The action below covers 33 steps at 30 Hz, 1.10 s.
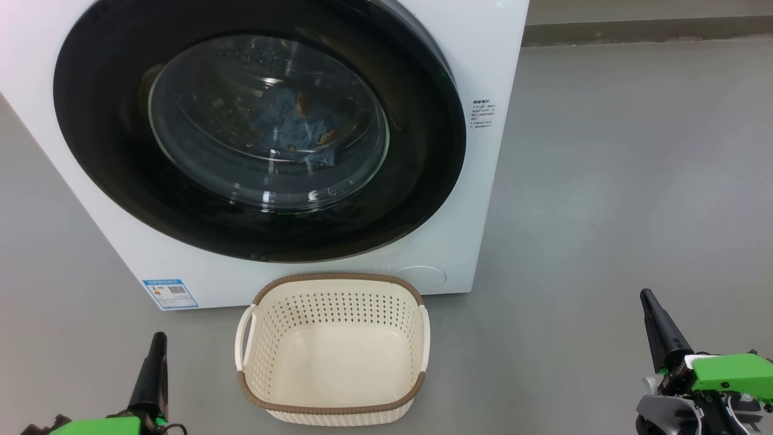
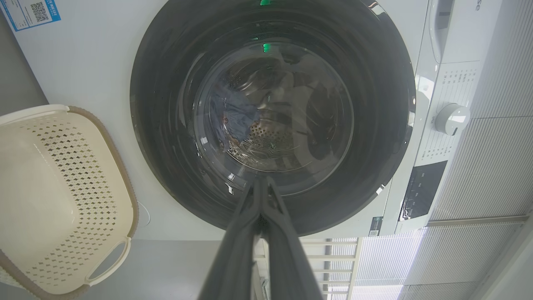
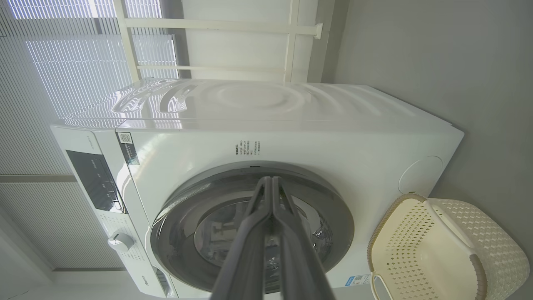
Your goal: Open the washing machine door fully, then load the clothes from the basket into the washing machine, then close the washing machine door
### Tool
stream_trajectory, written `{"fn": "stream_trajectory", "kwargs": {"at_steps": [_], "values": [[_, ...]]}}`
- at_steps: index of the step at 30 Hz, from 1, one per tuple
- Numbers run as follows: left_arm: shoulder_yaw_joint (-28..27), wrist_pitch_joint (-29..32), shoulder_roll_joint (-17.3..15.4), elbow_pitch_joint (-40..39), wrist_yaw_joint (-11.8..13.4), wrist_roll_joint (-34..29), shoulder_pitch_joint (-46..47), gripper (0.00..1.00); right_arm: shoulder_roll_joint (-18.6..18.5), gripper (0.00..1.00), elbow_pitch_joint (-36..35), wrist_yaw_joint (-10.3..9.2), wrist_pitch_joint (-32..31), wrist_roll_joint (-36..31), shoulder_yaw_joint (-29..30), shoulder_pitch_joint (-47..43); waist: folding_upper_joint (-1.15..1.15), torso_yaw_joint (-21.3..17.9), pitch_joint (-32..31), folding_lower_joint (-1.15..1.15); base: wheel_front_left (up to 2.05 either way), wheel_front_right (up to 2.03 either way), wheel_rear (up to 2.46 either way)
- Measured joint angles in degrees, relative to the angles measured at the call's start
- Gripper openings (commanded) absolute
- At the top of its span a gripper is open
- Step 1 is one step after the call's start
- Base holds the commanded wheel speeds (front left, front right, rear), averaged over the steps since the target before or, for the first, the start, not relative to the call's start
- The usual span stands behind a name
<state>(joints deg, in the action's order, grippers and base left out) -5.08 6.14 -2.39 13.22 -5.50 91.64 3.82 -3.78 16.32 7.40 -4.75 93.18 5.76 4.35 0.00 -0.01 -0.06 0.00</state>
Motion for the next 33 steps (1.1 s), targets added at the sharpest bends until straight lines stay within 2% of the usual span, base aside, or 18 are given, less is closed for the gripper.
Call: {"fn": "stream_trajectory", "kwargs": {"at_steps": [33], "values": [[0.0,0.0,0.0,0.0,0.0,0.0,0.0,0.0,0.0,0.0,0.0,-0.01,0.0,0.2,0.0,0.0,0.0,0.0,0.0,0.0,0.0,0.0,0.0]]}}
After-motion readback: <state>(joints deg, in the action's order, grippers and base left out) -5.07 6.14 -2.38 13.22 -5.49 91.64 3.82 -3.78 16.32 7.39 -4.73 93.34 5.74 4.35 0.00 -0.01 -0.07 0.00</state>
